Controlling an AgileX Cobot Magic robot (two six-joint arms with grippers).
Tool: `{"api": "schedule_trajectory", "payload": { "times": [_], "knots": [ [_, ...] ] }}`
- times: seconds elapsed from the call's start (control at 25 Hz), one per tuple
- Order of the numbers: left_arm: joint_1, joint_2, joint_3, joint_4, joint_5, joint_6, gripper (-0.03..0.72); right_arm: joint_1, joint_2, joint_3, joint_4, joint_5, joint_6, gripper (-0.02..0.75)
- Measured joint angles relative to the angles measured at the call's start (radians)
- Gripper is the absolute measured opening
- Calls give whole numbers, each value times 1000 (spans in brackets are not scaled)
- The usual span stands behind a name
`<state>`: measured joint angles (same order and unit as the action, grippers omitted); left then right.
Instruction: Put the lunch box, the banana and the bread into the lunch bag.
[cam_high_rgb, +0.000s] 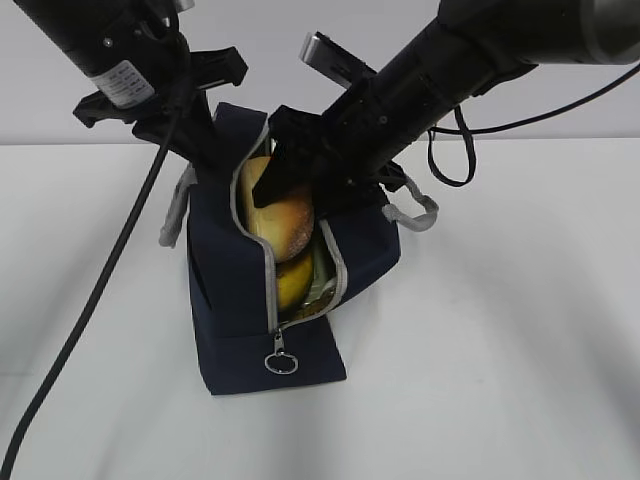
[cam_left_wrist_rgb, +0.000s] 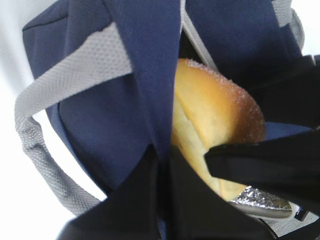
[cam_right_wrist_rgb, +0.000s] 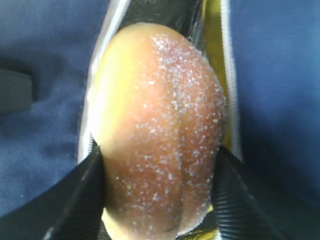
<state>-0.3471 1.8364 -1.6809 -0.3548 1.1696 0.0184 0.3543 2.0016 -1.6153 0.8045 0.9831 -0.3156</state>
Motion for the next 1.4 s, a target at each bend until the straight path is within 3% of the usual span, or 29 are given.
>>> {"api": "schedule_trajectory", "payload": {
  "times": [0.28,0.72,1.4],
  "knots": [
    [0,0,0,0,-1,0,0,0,8,-16,4,12,0,614],
    [0,0,0,0,-2,0,0,0,7,-122,-103,54,35,624],
    [0,0,0,0,3,0,0,-3,-18,-158,-154,91,53,665]
  ]
}}
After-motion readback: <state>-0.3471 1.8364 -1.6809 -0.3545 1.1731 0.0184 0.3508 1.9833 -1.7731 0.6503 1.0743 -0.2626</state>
